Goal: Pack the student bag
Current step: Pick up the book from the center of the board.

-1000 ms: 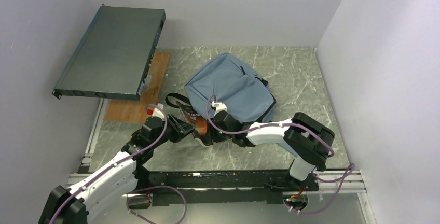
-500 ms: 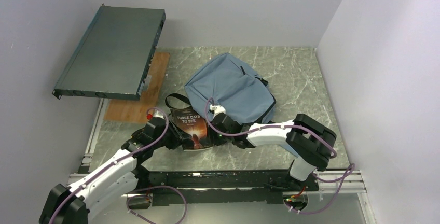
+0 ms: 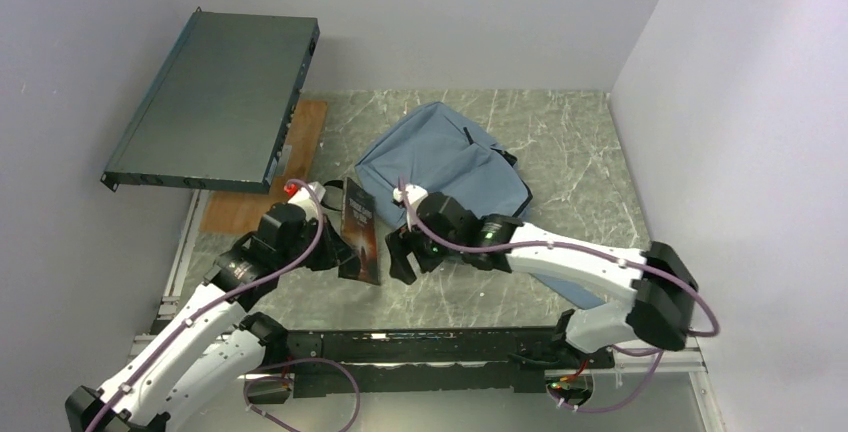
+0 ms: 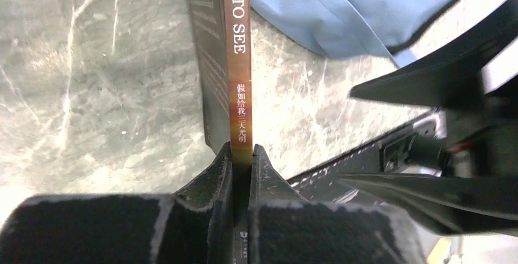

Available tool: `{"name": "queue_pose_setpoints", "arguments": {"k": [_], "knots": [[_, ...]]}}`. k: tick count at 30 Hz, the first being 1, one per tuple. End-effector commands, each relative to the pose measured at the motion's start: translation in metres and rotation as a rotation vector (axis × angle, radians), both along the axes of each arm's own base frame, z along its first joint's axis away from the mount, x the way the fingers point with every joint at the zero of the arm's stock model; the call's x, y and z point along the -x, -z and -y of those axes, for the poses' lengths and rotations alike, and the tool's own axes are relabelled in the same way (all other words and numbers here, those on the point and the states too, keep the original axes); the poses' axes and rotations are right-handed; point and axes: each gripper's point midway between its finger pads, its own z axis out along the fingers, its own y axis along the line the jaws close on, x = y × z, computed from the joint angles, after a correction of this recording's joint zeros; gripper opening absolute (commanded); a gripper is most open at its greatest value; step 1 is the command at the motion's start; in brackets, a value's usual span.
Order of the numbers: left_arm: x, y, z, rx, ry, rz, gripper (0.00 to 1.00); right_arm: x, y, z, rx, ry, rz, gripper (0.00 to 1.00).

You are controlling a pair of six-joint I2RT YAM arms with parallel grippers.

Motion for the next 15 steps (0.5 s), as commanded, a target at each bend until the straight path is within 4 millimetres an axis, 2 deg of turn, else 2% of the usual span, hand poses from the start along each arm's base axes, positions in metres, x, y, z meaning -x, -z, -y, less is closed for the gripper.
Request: {"name": "queue_pose_setpoints", "arguments": {"k": [1, 5, 8, 12, 15], "knots": [[0.011, -0.051, 0.011, -0.055, 0.274, 0.179, 0.0, -0.005, -0.084, 0.009, -0.113, -0.122, 0.135, 0.84], [0.028, -0.089, 0.032, -0.016, 0.526, 0.271, 0.0, -0.032, -0.131, 0.025, -0.322, -0.173, 0.109, 0.93], [0.038, -0.116, 0.044, -0.001, 0.699, 0.325, 0.0, -0.035, -0.159, 0.029, -0.363, -0.25, 0.124, 0.94], [0.054, -0.133, 0.049, 0.013, 0.876, 0.343, 0.0, -0.032, -0.193, 0.03, -0.465, -0.31, 0.139, 0.99], [0.066, -0.14, 0.054, 0.056, 0.986, 0.381, 0.0, -0.03, -0.205, 0.033, -0.512, -0.319, 0.129, 0.99]]}}
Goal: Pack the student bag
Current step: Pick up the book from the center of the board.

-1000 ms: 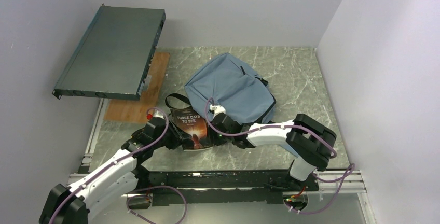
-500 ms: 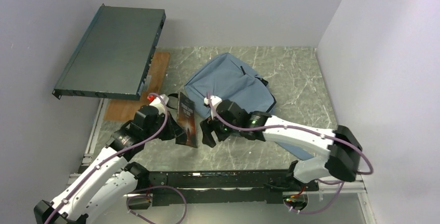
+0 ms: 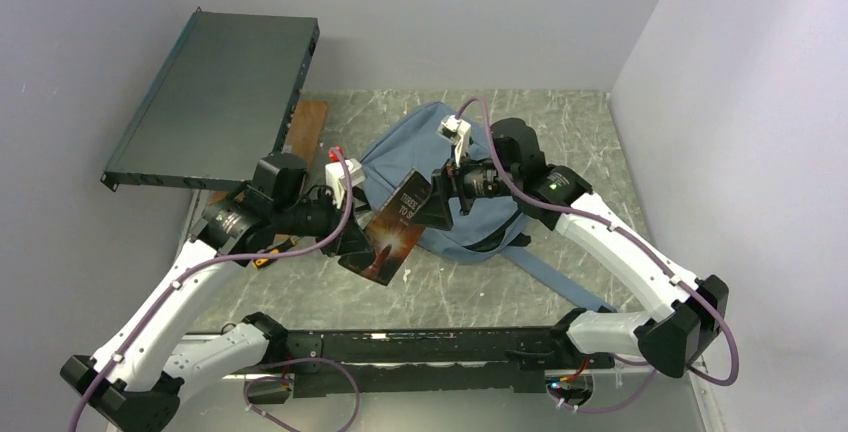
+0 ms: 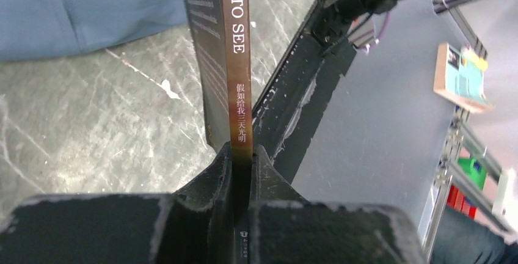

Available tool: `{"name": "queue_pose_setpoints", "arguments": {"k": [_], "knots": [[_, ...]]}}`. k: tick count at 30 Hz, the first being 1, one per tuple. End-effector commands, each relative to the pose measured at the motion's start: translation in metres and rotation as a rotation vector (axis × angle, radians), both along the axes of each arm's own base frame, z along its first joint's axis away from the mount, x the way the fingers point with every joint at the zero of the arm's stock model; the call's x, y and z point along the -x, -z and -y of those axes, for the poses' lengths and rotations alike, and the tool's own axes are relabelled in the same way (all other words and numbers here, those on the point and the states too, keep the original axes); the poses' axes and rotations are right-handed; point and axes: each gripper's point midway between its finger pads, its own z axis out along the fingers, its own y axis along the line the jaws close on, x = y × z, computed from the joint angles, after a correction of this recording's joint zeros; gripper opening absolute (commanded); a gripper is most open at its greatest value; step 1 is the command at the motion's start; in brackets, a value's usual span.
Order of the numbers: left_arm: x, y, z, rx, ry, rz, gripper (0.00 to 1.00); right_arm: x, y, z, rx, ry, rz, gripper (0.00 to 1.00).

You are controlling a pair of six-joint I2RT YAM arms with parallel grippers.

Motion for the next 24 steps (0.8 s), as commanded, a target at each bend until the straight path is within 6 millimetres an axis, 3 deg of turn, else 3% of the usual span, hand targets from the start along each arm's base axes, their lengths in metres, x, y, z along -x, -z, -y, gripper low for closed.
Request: {"name": "queue_pose_setpoints", "arguments": {"k": [1, 5, 8, 14, 17, 20, 24], "knots": [[0.031, -0.029, 0.012, 0.108, 0.292, 0.11, 0.0, 0.02, -0.04, 0.001, -0.118, -0.129, 0.027, 0.99], [0.048, -0.036, 0.02, 0.207, 0.394, 0.081, 0.0, 0.028, -0.033, 0.005, -0.095, -0.16, -0.014, 0.99], [0.047, -0.034, 0.019, 0.202, 0.387, 0.089, 0.0, 0.022, -0.025, 0.016, -0.03, -0.082, -0.005, 1.0], [0.044, -0.022, 0.02, 0.189, 0.369, 0.071, 0.0, -0.004, -0.051, 0.045, 0.028, 0.157, 0.124, 1.0], [0.044, -0.021, 0.022, 0.188, 0.38, 0.038, 0.0, -0.007, -0.056, 0.053, 0.067, 0.182, 0.152, 1.0], [0.047, -0.023, 0.024, 0.204, 0.402, 0.043, 0.0, 0.001, -0.052, 0.047, 0.066, 0.109, 0.142, 1.0], [0.047, -0.024, 0.024, 0.205, 0.403, 0.036, 0.0, 0.05, -0.049, 0.022, -0.075, -0.199, -0.027, 0.99]]}}
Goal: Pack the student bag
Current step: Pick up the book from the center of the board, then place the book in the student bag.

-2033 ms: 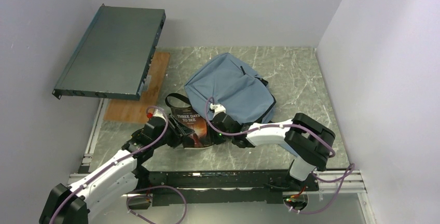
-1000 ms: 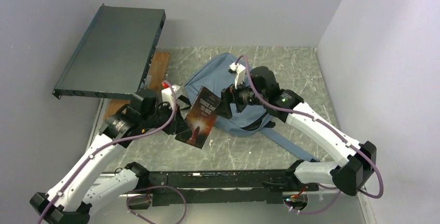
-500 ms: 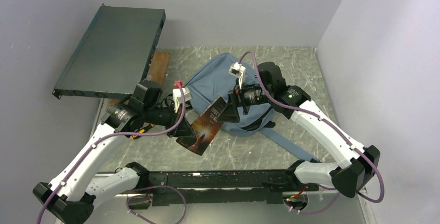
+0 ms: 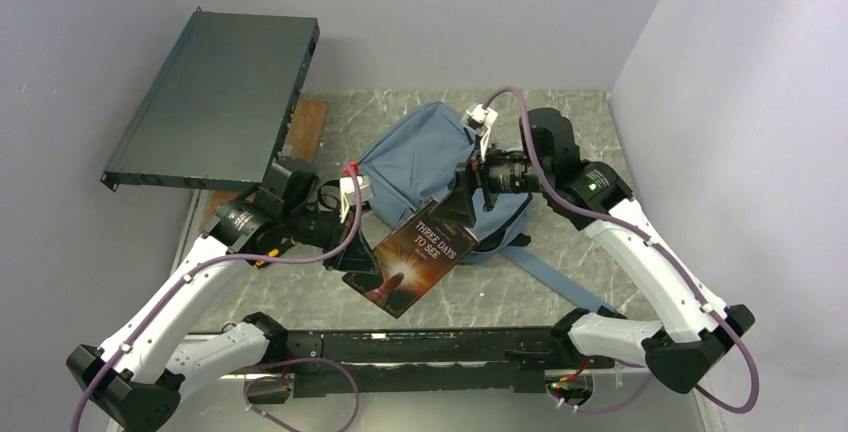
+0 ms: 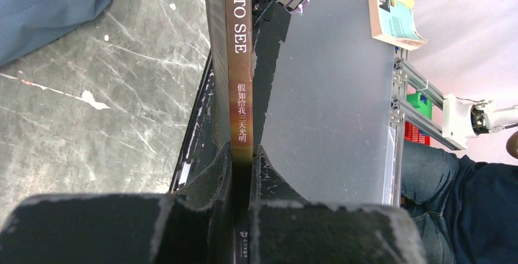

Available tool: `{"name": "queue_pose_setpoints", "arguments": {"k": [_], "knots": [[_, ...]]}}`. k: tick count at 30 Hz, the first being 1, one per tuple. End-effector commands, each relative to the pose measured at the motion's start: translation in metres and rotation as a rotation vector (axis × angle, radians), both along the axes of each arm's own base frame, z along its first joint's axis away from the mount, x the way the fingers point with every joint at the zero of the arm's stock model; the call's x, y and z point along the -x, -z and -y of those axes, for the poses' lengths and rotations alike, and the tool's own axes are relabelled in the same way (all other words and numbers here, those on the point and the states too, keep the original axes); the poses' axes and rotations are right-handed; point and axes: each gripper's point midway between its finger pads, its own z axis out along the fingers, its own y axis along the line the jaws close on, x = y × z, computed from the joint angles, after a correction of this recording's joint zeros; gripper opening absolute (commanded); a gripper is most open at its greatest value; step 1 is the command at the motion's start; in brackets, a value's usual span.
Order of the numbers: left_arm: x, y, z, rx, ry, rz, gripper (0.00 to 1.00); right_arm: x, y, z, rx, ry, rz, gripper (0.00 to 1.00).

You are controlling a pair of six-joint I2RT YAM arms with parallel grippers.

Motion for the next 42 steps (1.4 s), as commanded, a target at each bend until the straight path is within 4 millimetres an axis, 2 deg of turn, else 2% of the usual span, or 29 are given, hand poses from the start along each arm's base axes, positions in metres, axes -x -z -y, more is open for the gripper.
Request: {"name": "queue_pose_setpoints", "arguments": {"k": [1, 3, 5, 9, 11, 12, 13, 14, 15, 16, 17, 19, 20, 22, 24, 25, 28, 30, 32, 35, 42], "knots": [[0.004, -0.026, 0.01, 0.119, 0.092, 0.075, 0.0, 0.053, 0.01, -0.02, -0.119, -0.331, -0.182, 0.98], [0.007, -0.026, 0.011, 0.142, 0.113, 0.082, 0.0, 0.07, 0.017, -0.022, -0.178, -0.416, -0.25, 0.94], [0.006, -0.027, 0.013, 0.154, 0.101, 0.069, 0.0, 0.078, 0.021, -0.023, -0.213, -0.442, -0.27, 0.91], [0.002, -0.03, 0.013, 0.13, 0.093, 0.07, 0.0, 0.095, 0.025, -0.015, -0.223, -0.503, -0.315, 0.75], [0.001, -0.03, 0.015, 0.134, 0.097, 0.074, 0.0, 0.101, 0.026, -0.011, -0.233, -0.52, -0.303, 0.6], [-0.003, -0.028, 0.017, 0.137, 0.087, 0.081, 0.0, 0.101, 0.027, -0.011, -0.236, -0.505, -0.294, 0.49], [-0.007, -0.027, 0.018, 0.128, 0.073, 0.079, 0.0, 0.097, 0.028, -0.012, -0.232, -0.474, -0.289, 0.31], [-0.011, -0.027, 0.018, 0.11, 0.059, 0.071, 0.0, 0.092, 0.029, -0.012, -0.221, -0.439, -0.285, 0.13], [-0.017, -0.026, 0.019, 0.087, 0.039, 0.07, 0.0, 0.083, 0.031, -0.013, -0.199, -0.386, -0.272, 0.0], [-0.026, -0.024, 0.017, 0.045, -0.012, 0.075, 0.0, 0.078, 0.033, -0.012, -0.176, -0.351, -0.275, 0.0], [-0.045, -0.02, 0.014, -0.013, -0.11, 0.107, 0.06, 0.066, 0.039, -0.01, -0.136, -0.269, -0.253, 0.0], [-0.087, -0.009, -0.003, -0.128, -0.377, 0.167, 0.33, 0.036, 0.051, 0.001, -0.041, -0.074, -0.182, 0.0], [-0.105, -0.007, -0.016, -0.178, -0.526, 0.17, 0.43, 0.018, 0.055, 0.011, 0.006, 0.055, -0.147, 0.0], [-0.113, -0.014, -0.021, -0.176, -0.618, 0.163, 0.58, -0.019, 0.054, 0.047, 0.102, 0.37, -0.072, 0.0], [-0.114, -0.023, -0.017, -0.128, -0.655, 0.184, 0.7, -0.041, 0.04, 0.091, 0.163, 0.649, 0.001, 0.0], [-0.115, -0.024, -0.014, -0.109, -0.675, 0.21, 0.73, -0.046, 0.026, 0.117, 0.169, 0.785, 0.052, 0.0], [-0.115, -0.02, 0.007, -0.088, -0.696, 0.291, 0.82, -0.047, -0.001, 0.185, 0.135, 1.136, 0.159, 0.0], [-0.113, -0.014, 0.028, -0.119, -0.692, 0.293, 0.83, -0.038, -0.017, 0.219, 0.09, 1.299, 0.207, 0.0], [-0.106, -0.012, 0.059, -0.132, -0.654, 0.307, 0.84, -0.026, -0.024, 0.245, 0.073, 1.41, 0.233, 0.0], [-0.11, 0.002, 0.102, -0.18, -0.636, 0.388, 0.85, -0.011, -0.028, 0.274, 0.059, 1.528, 0.262, 0.0], [-0.132, 0.025, 0.197, -0.267, -0.569, 0.458, 0.88, 0.021, -0.038, 0.293, -0.094, 1.532, 0.27, 0.0]]}}
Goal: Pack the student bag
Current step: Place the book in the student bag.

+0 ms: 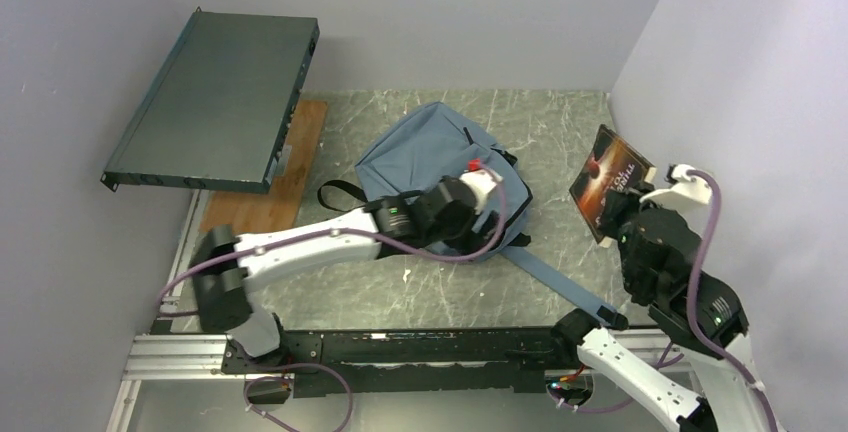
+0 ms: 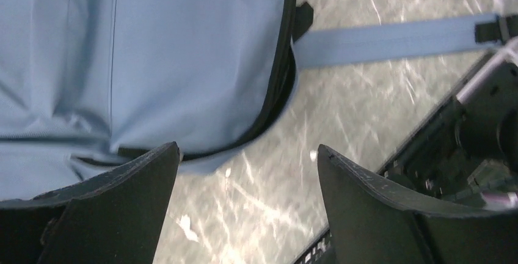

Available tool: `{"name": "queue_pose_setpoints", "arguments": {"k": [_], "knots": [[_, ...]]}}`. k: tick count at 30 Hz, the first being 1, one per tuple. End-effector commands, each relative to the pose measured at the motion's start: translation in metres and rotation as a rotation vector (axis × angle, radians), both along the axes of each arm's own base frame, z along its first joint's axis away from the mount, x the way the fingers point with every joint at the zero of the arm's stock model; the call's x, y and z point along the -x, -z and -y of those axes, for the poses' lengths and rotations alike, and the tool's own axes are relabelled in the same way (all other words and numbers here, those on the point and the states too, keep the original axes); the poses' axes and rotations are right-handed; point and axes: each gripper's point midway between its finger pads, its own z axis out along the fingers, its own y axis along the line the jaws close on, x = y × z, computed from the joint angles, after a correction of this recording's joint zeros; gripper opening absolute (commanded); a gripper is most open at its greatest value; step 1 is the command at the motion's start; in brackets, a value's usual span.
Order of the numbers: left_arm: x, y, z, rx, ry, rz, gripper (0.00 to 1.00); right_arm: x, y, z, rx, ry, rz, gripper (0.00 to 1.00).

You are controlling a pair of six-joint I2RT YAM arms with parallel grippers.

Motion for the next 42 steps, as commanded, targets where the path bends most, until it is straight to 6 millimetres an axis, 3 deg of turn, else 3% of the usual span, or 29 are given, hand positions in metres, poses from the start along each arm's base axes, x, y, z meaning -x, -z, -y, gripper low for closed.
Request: {"name": "queue_pose_setpoints", "arguments": {"k": [1, 8, 14, 20, 22, 28, 29, 30, 33, 37, 39, 42], "knots": [[-0.035, -0.021, 0.049, 0.022, -0.057, 0.11, 0.89, 0.02, -0.022, 0.022, -0.095, 0.062, 0.118, 0.0], [-0.069, 0.025, 0.084, -0.169, -0.096, 0.132, 0.95, 0.041, -0.022, 0.024, -0.139, -0.008, 0.135, 0.0], [-0.074, 0.047, 0.097, -0.202, -0.079, 0.12, 1.0, 0.048, -0.015, 0.019, -0.145, -0.064, 0.122, 0.0], [-0.085, 0.073, 0.091, -0.277, -0.114, 0.092, 0.99, 0.052, -0.014, 0.014, -0.161, -0.108, 0.118, 0.0], [-0.092, 0.074, 0.082, -0.299, -0.153, 0.093, 0.92, 0.052, -0.012, 0.01, -0.159, -0.131, 0.108, 0.0], [-0.105, 0.042, 0.056, -0.217, -0.206, 0.129, 0.44, 0.056, -0.003, 0.003, -0.139, -0.169, 0.04, 0.0], [-0.107, 0.038, 0.053, -0.218, -0.203, 0.131, 0.37, 0.056, -0.002, 0.003, -0.141, -0.172, 0.036, 0.0], [-0.109, 0.034, 0.048, -0.225, -0.215, 0.134, 0.22, 0.056, -0.001, 0.003, -0.141, -0.173, 0.03, 0.0], [-0.112, 0.022, 0.035, -0.262, -0.229, 0.158, 0.0, 0.054, 0.008, -0.003, -0.145, -0.182, -0.008, 0.0], [-0.113, -0.001, 0.016, -0.291, -0.239, 0.205, 0.0, 0.045, 0.036, -0.03, -0.249, -0.217, -0.103, 0.0], [-0.113, -0.014, 0.009, -0.286, -0.22, 0.228, 0.0, 0.045, 0.055, -0.05, -0.417, -0.207, -0.171, 0.0], [-0.113, -0.035, 0.003, -0.259, -0.17, 0.245, 0.0, 0.044, 0.052, -0.088, -0.601, -0.326, -0.173, 0.0]]}}
